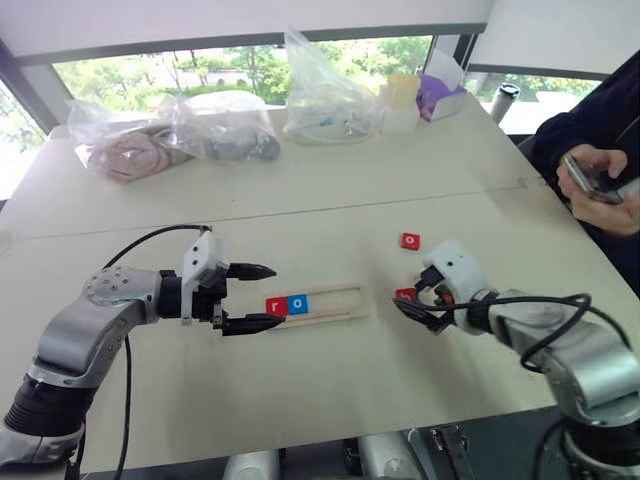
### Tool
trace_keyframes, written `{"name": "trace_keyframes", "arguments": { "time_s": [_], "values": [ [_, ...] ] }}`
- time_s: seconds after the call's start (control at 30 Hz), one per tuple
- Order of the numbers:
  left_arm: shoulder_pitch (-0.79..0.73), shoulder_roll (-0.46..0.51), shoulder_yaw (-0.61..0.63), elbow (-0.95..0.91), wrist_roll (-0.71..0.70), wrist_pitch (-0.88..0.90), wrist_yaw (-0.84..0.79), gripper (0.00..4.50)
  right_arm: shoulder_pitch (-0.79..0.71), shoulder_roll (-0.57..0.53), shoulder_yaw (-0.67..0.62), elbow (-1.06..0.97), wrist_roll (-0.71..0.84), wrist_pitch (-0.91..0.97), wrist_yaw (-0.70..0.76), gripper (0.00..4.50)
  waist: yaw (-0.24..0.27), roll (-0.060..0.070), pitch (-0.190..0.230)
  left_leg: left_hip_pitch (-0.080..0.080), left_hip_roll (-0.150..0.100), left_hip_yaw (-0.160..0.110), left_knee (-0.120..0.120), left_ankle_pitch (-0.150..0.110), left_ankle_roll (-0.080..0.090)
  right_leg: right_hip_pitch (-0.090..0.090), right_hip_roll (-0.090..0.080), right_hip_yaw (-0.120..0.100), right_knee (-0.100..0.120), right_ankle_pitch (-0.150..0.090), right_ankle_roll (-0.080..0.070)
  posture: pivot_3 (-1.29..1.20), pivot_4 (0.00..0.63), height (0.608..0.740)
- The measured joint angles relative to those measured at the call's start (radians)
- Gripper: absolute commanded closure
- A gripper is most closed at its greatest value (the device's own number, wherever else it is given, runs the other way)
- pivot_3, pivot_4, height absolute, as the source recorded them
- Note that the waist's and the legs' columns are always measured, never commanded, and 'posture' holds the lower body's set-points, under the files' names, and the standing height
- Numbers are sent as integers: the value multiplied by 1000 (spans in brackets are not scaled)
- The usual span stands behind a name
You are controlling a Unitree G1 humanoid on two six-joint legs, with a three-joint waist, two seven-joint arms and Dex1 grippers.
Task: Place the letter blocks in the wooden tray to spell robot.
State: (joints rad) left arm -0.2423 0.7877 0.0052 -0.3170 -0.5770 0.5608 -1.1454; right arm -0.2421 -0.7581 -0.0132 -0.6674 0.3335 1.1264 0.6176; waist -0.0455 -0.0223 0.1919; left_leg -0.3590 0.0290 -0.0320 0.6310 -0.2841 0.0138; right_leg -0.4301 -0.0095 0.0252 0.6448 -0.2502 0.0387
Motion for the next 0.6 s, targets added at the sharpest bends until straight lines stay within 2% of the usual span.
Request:
{"name": "trace_keyframes", "arguments": {
  "time_s": [0.03,0.13,0.27,0.37,0.53,0.6],
  "values": [
    [-2,-1,-1,0,1,0,0,0,7,-56,-6,62,5,-169,118,78,0,-1,1,0,0,0,0,0,0,0,0,0,0,0,0,0,150,740],
    [-5,-1,-2,1,2,-1,0,0,41,-126,-2,168,12,-369,288,78,2,-4,2,0,0,0,0,0,0,0,0,0,0,0,2,0,150,740],
    [-17,0,-5,5,3,-2,-3,0,11,-165,75,468,-60,-693,476,78,1,-4,4,0,0,2,2,0,0,1,-1,1,0,0,1,0,150,740],
    [-26,1,-6,5,4,-3,-4,0,-52,-156,123,627,-101,-809,540,78,0,-4,5,1,0,2,2,0,0,1,-1,1,1,1,1,0,150,740],
    [-24,2,-6,3,4,-3,-4,0,-106,-114,159,769,-144,-918,579,78,3,-4,5,1,0,0,1,0,0,1,0,1,2,3,3,0,150,740],
    [-15,6,-4,3,4,-4,-3,0,-124,-93,161,804,-153,-947,595,78,2,-4,5,1,0,1,1,0,0,1,0,1,2,5,0,0,150,740]
  ]
}}
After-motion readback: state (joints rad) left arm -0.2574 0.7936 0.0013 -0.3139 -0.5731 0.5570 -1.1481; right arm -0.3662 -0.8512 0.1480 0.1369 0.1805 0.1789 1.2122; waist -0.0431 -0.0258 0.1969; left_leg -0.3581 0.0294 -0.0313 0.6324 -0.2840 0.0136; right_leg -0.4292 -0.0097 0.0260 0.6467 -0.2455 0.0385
